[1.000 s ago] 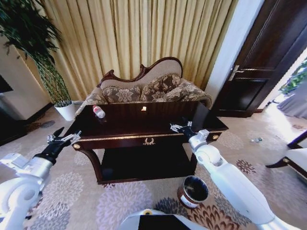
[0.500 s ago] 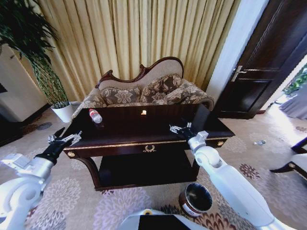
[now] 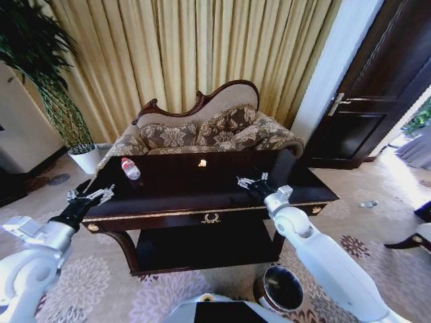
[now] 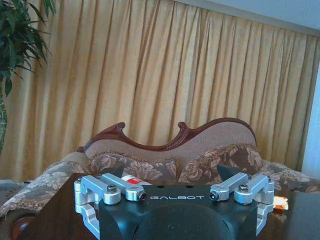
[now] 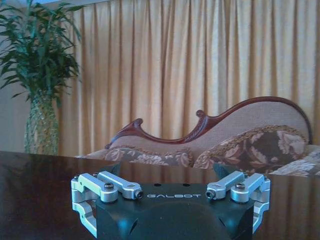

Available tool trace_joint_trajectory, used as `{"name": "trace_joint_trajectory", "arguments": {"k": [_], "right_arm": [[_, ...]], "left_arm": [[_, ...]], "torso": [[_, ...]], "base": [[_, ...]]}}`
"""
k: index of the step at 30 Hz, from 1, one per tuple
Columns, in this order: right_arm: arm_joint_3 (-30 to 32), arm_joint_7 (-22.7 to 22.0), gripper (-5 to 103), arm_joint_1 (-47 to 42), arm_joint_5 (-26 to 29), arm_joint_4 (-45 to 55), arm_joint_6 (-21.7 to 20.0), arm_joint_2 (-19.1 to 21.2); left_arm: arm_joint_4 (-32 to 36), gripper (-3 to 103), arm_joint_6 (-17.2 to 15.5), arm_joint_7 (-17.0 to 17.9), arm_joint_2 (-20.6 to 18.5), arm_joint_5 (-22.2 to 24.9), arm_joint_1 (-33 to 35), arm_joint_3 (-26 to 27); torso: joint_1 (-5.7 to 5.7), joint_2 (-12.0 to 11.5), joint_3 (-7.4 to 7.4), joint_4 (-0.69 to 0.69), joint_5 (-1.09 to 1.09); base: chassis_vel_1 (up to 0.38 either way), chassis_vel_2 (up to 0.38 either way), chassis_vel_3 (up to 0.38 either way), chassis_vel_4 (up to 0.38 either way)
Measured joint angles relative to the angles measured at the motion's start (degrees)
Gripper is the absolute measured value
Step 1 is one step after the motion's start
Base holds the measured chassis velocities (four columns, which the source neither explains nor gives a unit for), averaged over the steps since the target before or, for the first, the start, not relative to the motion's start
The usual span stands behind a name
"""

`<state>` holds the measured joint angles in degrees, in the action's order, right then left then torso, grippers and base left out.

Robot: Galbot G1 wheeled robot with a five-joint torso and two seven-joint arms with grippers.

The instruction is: Move to the front of the table and place the trash on the table into the trash bin.

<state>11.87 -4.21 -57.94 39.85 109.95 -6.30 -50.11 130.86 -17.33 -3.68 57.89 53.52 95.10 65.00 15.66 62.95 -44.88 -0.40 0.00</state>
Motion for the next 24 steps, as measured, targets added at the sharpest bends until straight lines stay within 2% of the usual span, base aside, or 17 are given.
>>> {"name": "trace_joint_trajectory", "arguments": {"k": [10,17,24], "right_arm": [[-6.86,0.63,100,10.27,3.63,-4.97,-3.73,1.24],[-16.29,-0.83,100,21.41,5.02,-11.00,-4.59,-1.22],[-22.54,-3.46,100,27.42,7.98,-14.13,-5.45,-2.81]], "left_arm": [[-0.27,100,-0.01,0.09,0.65,0.15,0.62,0.92],[-0.79,100,-0.15,0.40,0.94,0.13,0.56,0.96],[-0.95,100,-0.30,0.45,1.32,0.13,0.44,0.95]], "torso": [[-0.01,0.01,0.00,0.01,0.01],[-0.02,0.01,0.00,0.00,0.00],[-0.01,0.01,0.00,0.01,-0.01]], "base": [[0.000,0.000,0.000,0.000],[0.000,0.000,0.000,0.000],[0.000,0.000,0.000,0.000]]}}
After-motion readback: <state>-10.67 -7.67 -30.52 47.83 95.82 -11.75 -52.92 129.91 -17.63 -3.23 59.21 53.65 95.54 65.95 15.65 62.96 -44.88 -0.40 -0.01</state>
